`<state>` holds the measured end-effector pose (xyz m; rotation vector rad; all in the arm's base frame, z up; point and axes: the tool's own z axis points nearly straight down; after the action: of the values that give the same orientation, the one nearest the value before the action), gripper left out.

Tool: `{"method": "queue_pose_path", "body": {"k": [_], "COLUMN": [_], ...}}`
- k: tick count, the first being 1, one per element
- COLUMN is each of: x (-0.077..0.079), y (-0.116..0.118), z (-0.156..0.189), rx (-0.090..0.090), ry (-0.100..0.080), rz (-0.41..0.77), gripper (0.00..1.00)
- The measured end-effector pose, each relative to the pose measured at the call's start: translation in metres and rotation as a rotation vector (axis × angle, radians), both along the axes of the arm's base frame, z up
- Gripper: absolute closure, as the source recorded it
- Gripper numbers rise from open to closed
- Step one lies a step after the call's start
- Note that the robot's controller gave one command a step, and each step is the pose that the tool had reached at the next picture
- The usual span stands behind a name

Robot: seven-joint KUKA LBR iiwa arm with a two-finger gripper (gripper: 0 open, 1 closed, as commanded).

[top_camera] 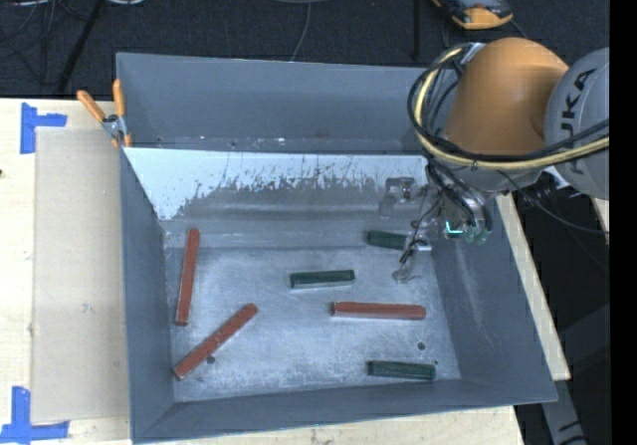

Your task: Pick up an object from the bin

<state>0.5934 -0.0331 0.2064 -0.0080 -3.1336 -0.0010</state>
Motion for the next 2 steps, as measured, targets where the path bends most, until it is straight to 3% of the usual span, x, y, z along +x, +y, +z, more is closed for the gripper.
{"method": "queue_pose_path", "body": {"k": [1,2], "x": [-0.0348,-0.0324], "y": [0.035,0.0343], "z": [-0.1415,-0.137], "rx": [0.001,0.0], "ry": [0.001,-0.007], "rz": [0.021,0.022], "gripper": [0.0,1.0]}}
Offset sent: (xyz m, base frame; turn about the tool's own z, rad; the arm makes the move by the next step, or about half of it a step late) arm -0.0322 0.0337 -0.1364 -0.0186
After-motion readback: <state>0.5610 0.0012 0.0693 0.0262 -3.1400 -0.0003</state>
